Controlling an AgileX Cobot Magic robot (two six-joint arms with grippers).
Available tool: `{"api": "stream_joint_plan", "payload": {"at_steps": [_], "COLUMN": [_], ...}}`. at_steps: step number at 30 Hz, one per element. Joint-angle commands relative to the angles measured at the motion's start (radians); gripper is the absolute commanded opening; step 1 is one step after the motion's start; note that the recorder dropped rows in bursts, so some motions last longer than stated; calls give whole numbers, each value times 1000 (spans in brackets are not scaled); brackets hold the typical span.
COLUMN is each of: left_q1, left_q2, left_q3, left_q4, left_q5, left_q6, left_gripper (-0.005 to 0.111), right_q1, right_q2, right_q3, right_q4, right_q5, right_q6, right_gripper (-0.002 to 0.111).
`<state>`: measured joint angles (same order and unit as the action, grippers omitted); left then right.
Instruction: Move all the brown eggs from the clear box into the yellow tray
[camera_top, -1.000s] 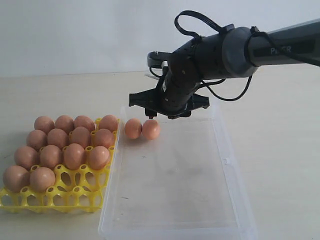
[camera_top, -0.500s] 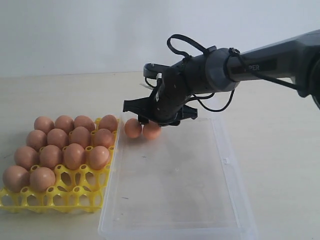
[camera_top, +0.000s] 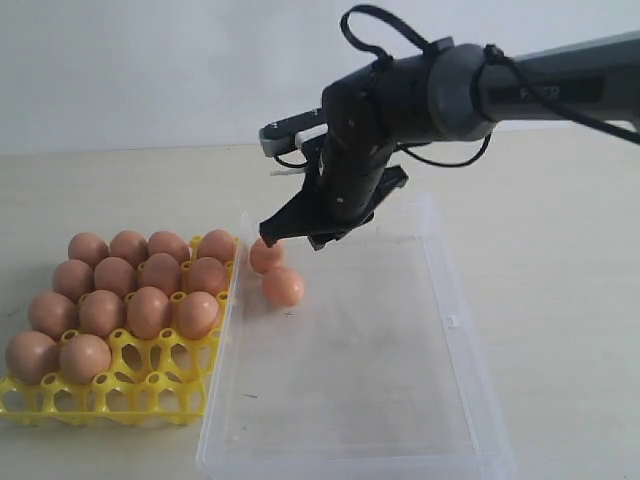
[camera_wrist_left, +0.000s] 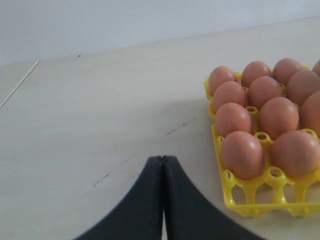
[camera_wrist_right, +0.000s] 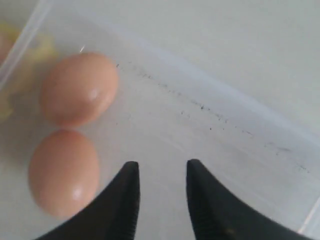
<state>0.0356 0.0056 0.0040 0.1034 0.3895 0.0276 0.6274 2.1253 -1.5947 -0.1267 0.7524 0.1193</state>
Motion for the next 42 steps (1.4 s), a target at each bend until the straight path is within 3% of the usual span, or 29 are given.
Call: {"api": "stream_joint_plan", "payload": {"at_steps": [1,5,14,27,34,36,39,40,42], "left_q1": [-8,-8,-8,-8,-8,-8,-8,-8,-8], "left_q2": [-6,-6,-6,-6,-6,-6,-6,-6,-6], "left_q3": [-4,-4,-4,-4,-4,-4,-4,-4,-4], "left_q4": [-2,-2,-2,-2,-2,-2,-2,-2,-2], "left_q5": [-9,-9,-9,-9,-9,-9,-9,-9,-9], "left_q6": [-5,-6,-5,-5,-5,-5,-5,-5,-5], "left_gripper": [0,0,0,0,0,0,0,0,0], "right_q1": [36,36,71,77,77,77,77,77,81], "right_q2": [-79,-84,-58,-26,63,82,83,86,87], "right_q3": [-7,-7,-7,-7,-7,-7,-7,-7,-7], "right_q4": [67,241,288,265,285,285,309,325,384], "right_q5": [97,72,175,130,88,79,58,56,59], "right_q6": [-152,-178,-430,-276,-332,-344,-379,-404,-497], "right_gripper": [54,59,59,59,59,49,6,2,6]}}
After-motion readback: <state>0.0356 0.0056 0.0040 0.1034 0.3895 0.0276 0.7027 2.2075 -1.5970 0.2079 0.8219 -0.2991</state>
